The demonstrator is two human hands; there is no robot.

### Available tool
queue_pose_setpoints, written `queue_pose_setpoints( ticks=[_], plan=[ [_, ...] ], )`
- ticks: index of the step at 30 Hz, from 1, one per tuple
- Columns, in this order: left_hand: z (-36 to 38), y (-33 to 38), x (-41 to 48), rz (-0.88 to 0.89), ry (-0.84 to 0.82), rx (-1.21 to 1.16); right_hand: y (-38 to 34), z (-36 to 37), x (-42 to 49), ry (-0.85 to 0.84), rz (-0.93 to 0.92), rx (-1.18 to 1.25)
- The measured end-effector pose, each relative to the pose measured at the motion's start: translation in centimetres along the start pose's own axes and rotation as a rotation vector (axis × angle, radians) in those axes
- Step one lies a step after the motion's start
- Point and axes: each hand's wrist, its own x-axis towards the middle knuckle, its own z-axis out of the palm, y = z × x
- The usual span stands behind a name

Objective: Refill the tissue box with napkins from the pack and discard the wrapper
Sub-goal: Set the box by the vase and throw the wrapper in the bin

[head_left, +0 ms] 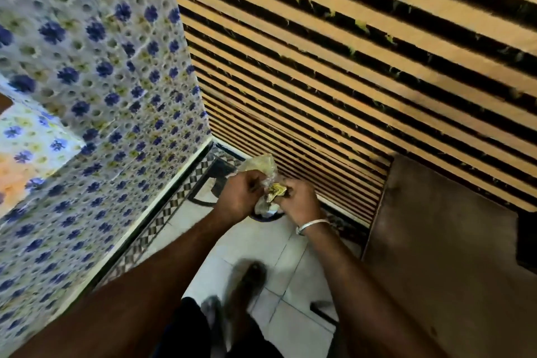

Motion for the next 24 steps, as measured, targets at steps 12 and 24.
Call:
queue_pose_setpoints(
  ticks=[12,24],
  plan=[
    [11.6,-17.3,16.6,-0.161,-0.073,0.121,14.5,10.8,15.5,-0.217,0.259,0.085],
    [22.7,-33.2,24.7,-0.171,-0.252,0.253,29.6,23.7,24.5,-0.398,0.567,0.136]
  ],
)
